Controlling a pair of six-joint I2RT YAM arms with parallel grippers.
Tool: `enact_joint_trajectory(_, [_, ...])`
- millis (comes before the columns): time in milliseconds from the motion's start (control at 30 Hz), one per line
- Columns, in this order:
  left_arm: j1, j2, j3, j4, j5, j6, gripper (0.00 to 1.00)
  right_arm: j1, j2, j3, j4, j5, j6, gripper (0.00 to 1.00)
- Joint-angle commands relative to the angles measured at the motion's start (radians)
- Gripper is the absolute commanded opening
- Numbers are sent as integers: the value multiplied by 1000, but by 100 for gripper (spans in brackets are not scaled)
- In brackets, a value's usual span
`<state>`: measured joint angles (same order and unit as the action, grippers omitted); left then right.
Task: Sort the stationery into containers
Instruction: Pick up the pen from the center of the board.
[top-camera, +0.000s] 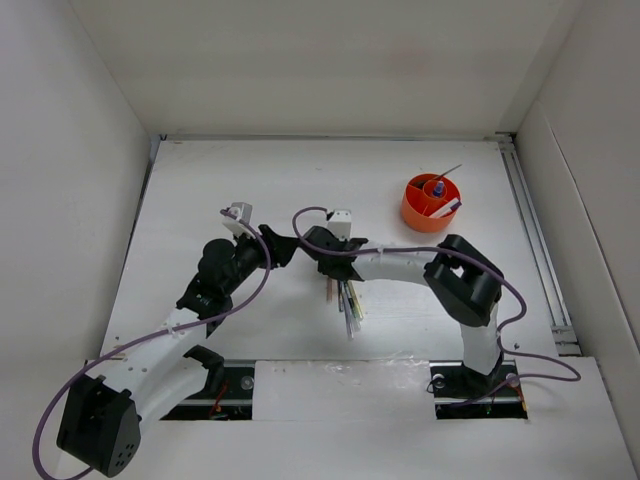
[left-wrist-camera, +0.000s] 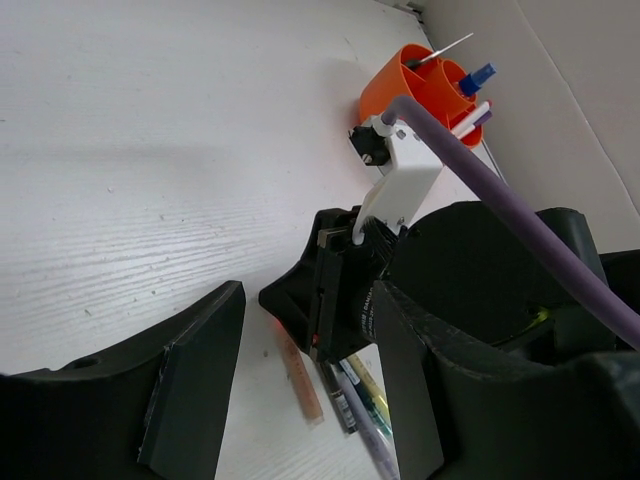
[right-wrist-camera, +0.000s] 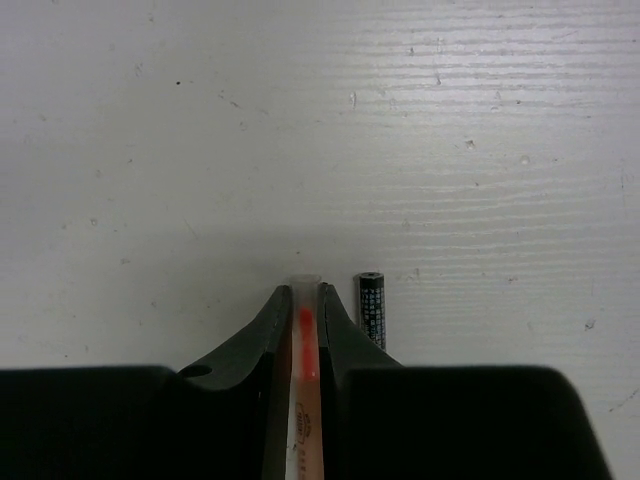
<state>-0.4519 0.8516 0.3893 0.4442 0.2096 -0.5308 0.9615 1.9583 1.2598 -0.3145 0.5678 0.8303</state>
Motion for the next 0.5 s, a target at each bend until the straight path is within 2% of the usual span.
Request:
enact_joint_trajectory(0, [-7,-8,31,64,34,2,51,0,-10,73,-26,15,-14,3])
enact_joint_trajectory(100, [-7,-17,31,64,34,2,51,0,-71,108,-26,59,-26,1])
enact_joint_trajectory(200, [-7,-28,31,51,34,2,51,-65,-148,136,-14,60,-59,1])
enact_joint_trajectory(467, [-7,-37,31,42,36,2,51,-412,-343,150,-1,-16,-31,1])
